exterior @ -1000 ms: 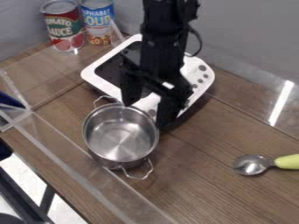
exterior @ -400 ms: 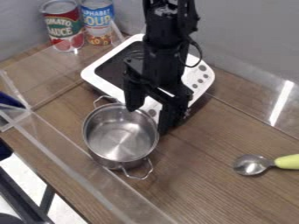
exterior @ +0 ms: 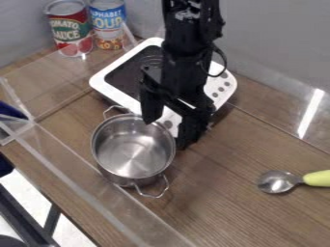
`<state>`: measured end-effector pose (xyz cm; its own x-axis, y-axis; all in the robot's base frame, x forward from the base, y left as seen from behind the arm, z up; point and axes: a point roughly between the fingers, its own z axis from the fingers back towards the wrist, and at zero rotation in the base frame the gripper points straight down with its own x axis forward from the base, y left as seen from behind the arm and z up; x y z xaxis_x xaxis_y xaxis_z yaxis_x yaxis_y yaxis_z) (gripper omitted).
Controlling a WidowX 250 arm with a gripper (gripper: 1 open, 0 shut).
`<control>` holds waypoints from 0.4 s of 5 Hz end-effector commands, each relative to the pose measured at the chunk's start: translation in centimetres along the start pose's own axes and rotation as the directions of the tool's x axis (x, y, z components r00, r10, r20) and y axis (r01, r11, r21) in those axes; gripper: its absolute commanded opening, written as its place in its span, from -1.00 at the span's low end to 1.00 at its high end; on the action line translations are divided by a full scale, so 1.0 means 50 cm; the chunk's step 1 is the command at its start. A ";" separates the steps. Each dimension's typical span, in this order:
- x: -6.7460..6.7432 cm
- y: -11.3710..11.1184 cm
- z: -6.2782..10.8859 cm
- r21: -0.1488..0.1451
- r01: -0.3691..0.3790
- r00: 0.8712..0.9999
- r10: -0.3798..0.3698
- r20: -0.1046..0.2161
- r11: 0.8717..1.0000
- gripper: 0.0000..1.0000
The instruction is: Remove silver pot from the white and black stove top and place it on the table
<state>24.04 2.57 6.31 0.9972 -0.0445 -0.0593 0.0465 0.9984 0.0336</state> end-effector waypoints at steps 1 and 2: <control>0.016 -0.002 0.014 0.020 0.022 0.999 -0.023 0.040 1.000 1.00; 0.016 -0.001 0.013 0.023 0.027 0.999 -0.028 0.046 0.999 1.00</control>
<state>24.35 2.61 6.22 0.9979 -0.0492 -0.0430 0.0509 0.9979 0.0389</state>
